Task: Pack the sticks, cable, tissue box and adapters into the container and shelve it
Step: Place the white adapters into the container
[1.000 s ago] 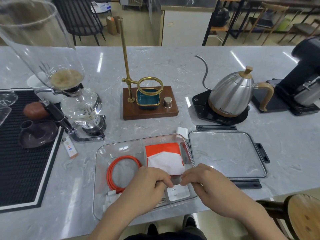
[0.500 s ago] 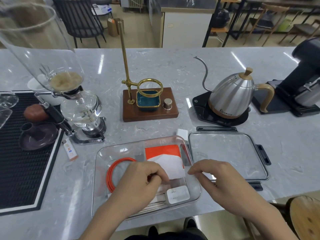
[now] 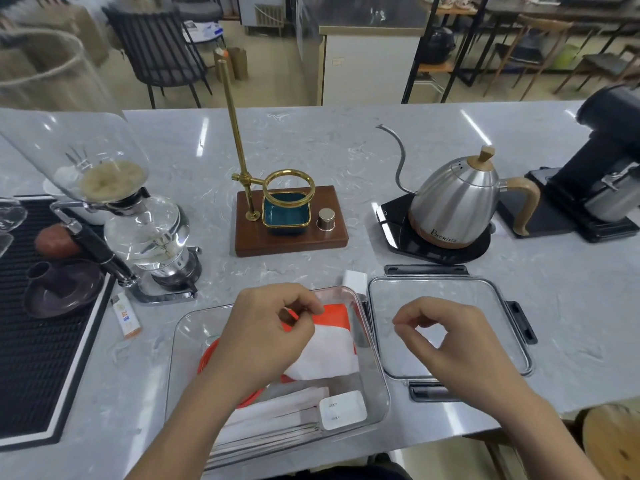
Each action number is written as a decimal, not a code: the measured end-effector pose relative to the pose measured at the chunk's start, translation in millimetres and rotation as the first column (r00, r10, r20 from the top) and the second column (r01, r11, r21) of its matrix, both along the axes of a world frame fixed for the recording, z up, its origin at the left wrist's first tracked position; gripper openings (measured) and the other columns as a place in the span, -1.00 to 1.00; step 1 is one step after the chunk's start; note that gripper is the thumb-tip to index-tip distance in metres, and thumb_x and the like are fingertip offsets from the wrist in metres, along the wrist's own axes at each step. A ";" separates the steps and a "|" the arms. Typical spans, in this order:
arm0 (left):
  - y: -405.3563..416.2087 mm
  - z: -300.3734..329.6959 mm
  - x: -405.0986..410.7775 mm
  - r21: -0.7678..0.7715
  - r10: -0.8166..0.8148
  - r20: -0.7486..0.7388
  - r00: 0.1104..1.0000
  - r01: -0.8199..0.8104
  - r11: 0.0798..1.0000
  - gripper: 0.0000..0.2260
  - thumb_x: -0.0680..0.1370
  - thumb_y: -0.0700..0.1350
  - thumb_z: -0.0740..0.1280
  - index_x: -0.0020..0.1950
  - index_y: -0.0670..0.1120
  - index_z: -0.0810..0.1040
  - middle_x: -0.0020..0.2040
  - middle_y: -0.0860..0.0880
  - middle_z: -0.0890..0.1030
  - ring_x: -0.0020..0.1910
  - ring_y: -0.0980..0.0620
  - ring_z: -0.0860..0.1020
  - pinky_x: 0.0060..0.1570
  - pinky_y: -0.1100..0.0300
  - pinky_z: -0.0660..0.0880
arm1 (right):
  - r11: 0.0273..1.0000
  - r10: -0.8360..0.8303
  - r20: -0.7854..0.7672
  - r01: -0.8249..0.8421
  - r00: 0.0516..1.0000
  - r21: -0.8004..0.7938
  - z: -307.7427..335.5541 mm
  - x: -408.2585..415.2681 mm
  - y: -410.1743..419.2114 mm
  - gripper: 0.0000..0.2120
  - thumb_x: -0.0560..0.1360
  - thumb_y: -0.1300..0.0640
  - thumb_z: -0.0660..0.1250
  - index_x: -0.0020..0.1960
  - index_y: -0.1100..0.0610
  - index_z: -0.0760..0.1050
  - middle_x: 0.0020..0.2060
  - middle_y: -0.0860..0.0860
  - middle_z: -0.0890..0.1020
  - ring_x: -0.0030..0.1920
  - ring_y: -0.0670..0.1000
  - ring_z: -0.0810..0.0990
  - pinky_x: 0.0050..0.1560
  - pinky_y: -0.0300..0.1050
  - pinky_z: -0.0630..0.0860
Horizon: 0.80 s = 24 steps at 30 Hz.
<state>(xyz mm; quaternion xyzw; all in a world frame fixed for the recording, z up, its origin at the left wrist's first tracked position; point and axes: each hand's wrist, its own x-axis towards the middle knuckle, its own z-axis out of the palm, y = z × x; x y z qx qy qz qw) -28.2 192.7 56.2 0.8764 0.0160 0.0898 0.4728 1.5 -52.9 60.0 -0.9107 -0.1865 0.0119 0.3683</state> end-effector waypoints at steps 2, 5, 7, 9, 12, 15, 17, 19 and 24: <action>-3.4 0.6 7.8 0.020 -0.009 0.013 1.000 0.009 1.000 -0.70 0.39 -0.37 0.41 -0.25 0.06 0.69 -0.28 0.12 0.68 -0.30 0.07 0.63 -0.29 0.41 0.50 | 1.000 -0.007 0.009 0.007 1.000 -0.001 -2.8 7.5 -2.8 -0.83 0.42 0.25 0.47 -0.18 -0.02 0.63 -0.21 -0.23 0.66 -0.12 -0.17 0.61 -0.07 -0.42 0.44; -6.1 3.7 22.9 0.070 -0.047 0.047 0.998 0.043 0.997 -0.75 0.38 -0.32 0.44 -0.22 0.05 0.69 -0.27 0.15 0.68 -0.23 0.10 0.64 -0.22 0.27 0.58 | 1.000 -0.011 0.016 0.011 1.000 -0.012 -7.0 19.6 -5.4 -0.84 0.42 0.23 0.48 -0.18 -0.02 0.62 -0.27 -0.23 0.65 -0.11 -0.16 0.60 -0.07 -0.46 0.41; -7.5 7.7 36.9 0.110 -0.082 0.065 0.995 0.074 0.991 -0.82 0.39 -0.28 0.47 -0.20 0.01 0.70 -0.26 0.16 0.67 -0.17 0.12 0.63 -0.20 0.27 0.58 | 1.000 -0.015 0.016 0.016 1.000 -0.025 -10.9 29.4 -6.4 -0.84 0.42 0.21 0.48 -0.19 -0.05 0.60 -0.26 -0.24 0.64 -0.10 -0.18 0.58 -0.08 -0.45 0.40; -8.5 11.3 53.6 0.137 -0.117 0.071 0.991 0.106 0.985 -0.87 0.40 -0.24 0.48 -0.17 0.00 0.70 -0.24 0.17 0.66 -0.16 0.14 0.61 -0.19 0.29 0.57 | 0.998 -0.014 0.012 0.014 1.000 -0.058 -16.0 39.6 -6.5 -0.83 0.43 0.16 0.47 -0.19 -0.09 0.56 -0.25 -0.23 0.63 -0.10 -0.19 0.56 -0.07 -0.39 0.42; -8.7 11.2 78.4 0.192 -0.168 0.035 0.985 0.158 0.969 -0.89 0.42 -0.20 0.48 -0.14 0.02 0.68 -0.24 0.18 0.64 -0.17 0.18 0.60 -0.19 0.31 0.57 | 0.996 -0.012 -0.002 0.012 1.000 -0.091 -24.1 53.2 -2.1 -0.85 0.44 0.11 0.45 -0.16 -0.11 0.53 -0.21 -0.22 0.62 -0.11 -0.20 0.55 -0.04 -0.23 0.49; -10.3 5.7 102.1 0.239 -0.204 -0.053 0.978 0.211 0.948 -0.90 0.43 -0.15 0.48 -0.11 0.03 0.69 -0.21 0.17 0.64 -0.21 0.20 0.60 -0.17 0.26 0.59 | 0.994 -0.012 -0.024 0.010 1.000 -0.106 -33.4 65.6 2.3 -0.89 0.45 0.11 0.44 -0.07 -0.06 0.57 -0.16 -0.20 0.62 -0.11 -0.18 0.56 -0.02 -0.18 0.51; -10.5 0.3 114.4 0.253 -0.228 -0.112 0.967 0.250 0.935 -0.89 0.43 -0.14 0.49 -0.07 0.01 0.69 -0.19 0.16 0.65 -0.20 0.19 0.61 -0.16 0.24 0.61 | 0.993 -0.011 -0.034 0.007 0.999 -0.118 -40.4 73.1 5.3 -0.86 0.44 0.10 0.43 -0.02 -0.06 0.57 -0.14 -0.17 0.63 -0.10 -0.13 0.57 -0.02 -0.14 0.53; -11.5 -4.4 124.7 0.268 -0.262 -0.150 0.953 0.294 0.917 -0.86 0.43 -0.13 0.50 -0.03 0.00 0.69 -0.18 0.15 0.65 -0.20 0.19 0.62 -0.15 0.24 0.62 | 0.991 -0.011 -0.047 0.004 0.999 -0.137 -46.9 80.3 7.6 -0.82 0.44 0.08 0.42 0.02 -0.08 0.56 -0.11 -0.15 0.64 -0.08 -0.11 0.57 -0.02 -0.11 0.54; -9.8 -20.5 145.5 0.261 -0.323 -0.235 0.917 0.379 0.888 -0.78 0.41 -0.15 0.52 0.04 -0.02 0.67 -0.13 0.09 0.66 -0.16 0.14 0.62 -0.13 0.25 0.61 | 0.982 -0.010 -0.096 -0.008 0.995 -0.189 -60.2 96.9 13.3 -0.73 0.43 0.06 0.40 0.13 -0.07 0.55 -0.04 -0.12 0.63 0.00 -0.07 0.58 0.05 -0.04 0.55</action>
